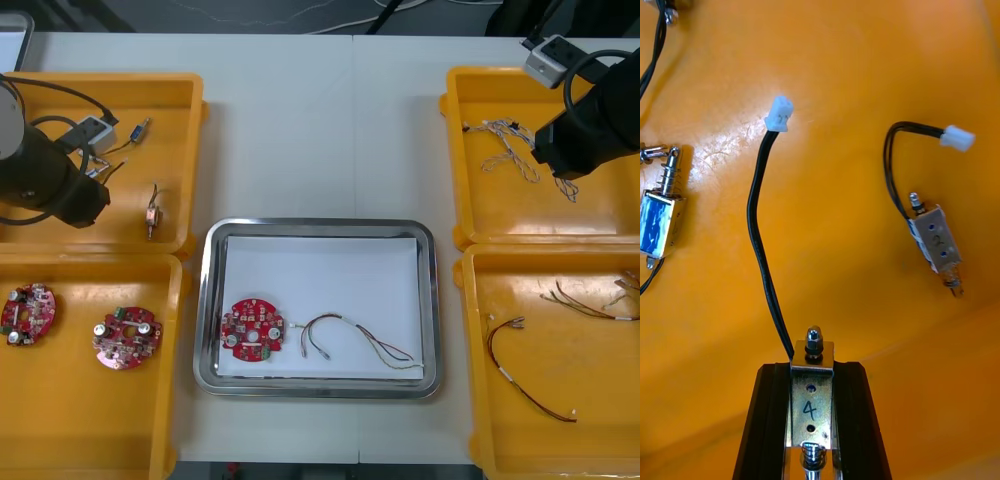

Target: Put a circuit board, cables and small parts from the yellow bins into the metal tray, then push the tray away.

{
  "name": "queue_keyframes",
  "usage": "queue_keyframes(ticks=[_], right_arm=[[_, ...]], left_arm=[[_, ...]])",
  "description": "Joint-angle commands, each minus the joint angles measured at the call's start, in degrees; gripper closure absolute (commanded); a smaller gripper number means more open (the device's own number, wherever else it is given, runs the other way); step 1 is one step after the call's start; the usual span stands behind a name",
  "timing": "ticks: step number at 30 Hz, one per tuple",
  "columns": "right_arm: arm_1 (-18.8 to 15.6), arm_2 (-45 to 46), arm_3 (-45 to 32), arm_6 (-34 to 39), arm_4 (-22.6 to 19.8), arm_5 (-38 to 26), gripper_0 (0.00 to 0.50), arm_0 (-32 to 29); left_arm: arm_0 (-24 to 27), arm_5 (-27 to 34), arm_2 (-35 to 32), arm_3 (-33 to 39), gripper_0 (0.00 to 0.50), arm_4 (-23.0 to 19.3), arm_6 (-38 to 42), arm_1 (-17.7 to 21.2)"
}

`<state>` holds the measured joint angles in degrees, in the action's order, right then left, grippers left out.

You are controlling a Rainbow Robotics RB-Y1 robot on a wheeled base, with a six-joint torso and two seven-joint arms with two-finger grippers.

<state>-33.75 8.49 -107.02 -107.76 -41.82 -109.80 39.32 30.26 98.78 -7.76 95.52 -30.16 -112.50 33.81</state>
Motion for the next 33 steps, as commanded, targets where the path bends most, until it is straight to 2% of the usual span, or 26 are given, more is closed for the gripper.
queue_keyframes(ticks=[1, 6, 15, 28, 33], right_arm=[[1.05, -0.85, -3.63, 4.13, 0.16, -0.20, 0.500, -0.56], [1.40, -0.85, -7.06, 8.97, 0.95, -0.20, 0.500, -3.46], [1.58, -0.85, -11.89, 16.97, 0.60, -0.20, 0.500, -7.41], [1.58, -0.85, -13.56, 17.58, 1.22, -0.20, 0.500, -9.17], [1.58, -0.85, -13.56, 17.58, 1.22, -0.20, 0.500, -9.17]], left_arm=[[2.88, 5.02, -1.47, 6.26, 0.500, -0.86, 11.16, 1.79], [2.88, 11.22, -0.68, 12.76, 0.500, -2.00, 18.72, 1.88], [1.65, 11.22, 3.10, 22.43, 0.500, -7.72, 34.89, 1.88], [-0.82, 11.22, 13.47, 32.27, 0.500, -6.31, 51.77, 1.52], [-2.40, 11.22, 18.48, 35.09, 0.500, -3.32, 56.51, 1.26]])
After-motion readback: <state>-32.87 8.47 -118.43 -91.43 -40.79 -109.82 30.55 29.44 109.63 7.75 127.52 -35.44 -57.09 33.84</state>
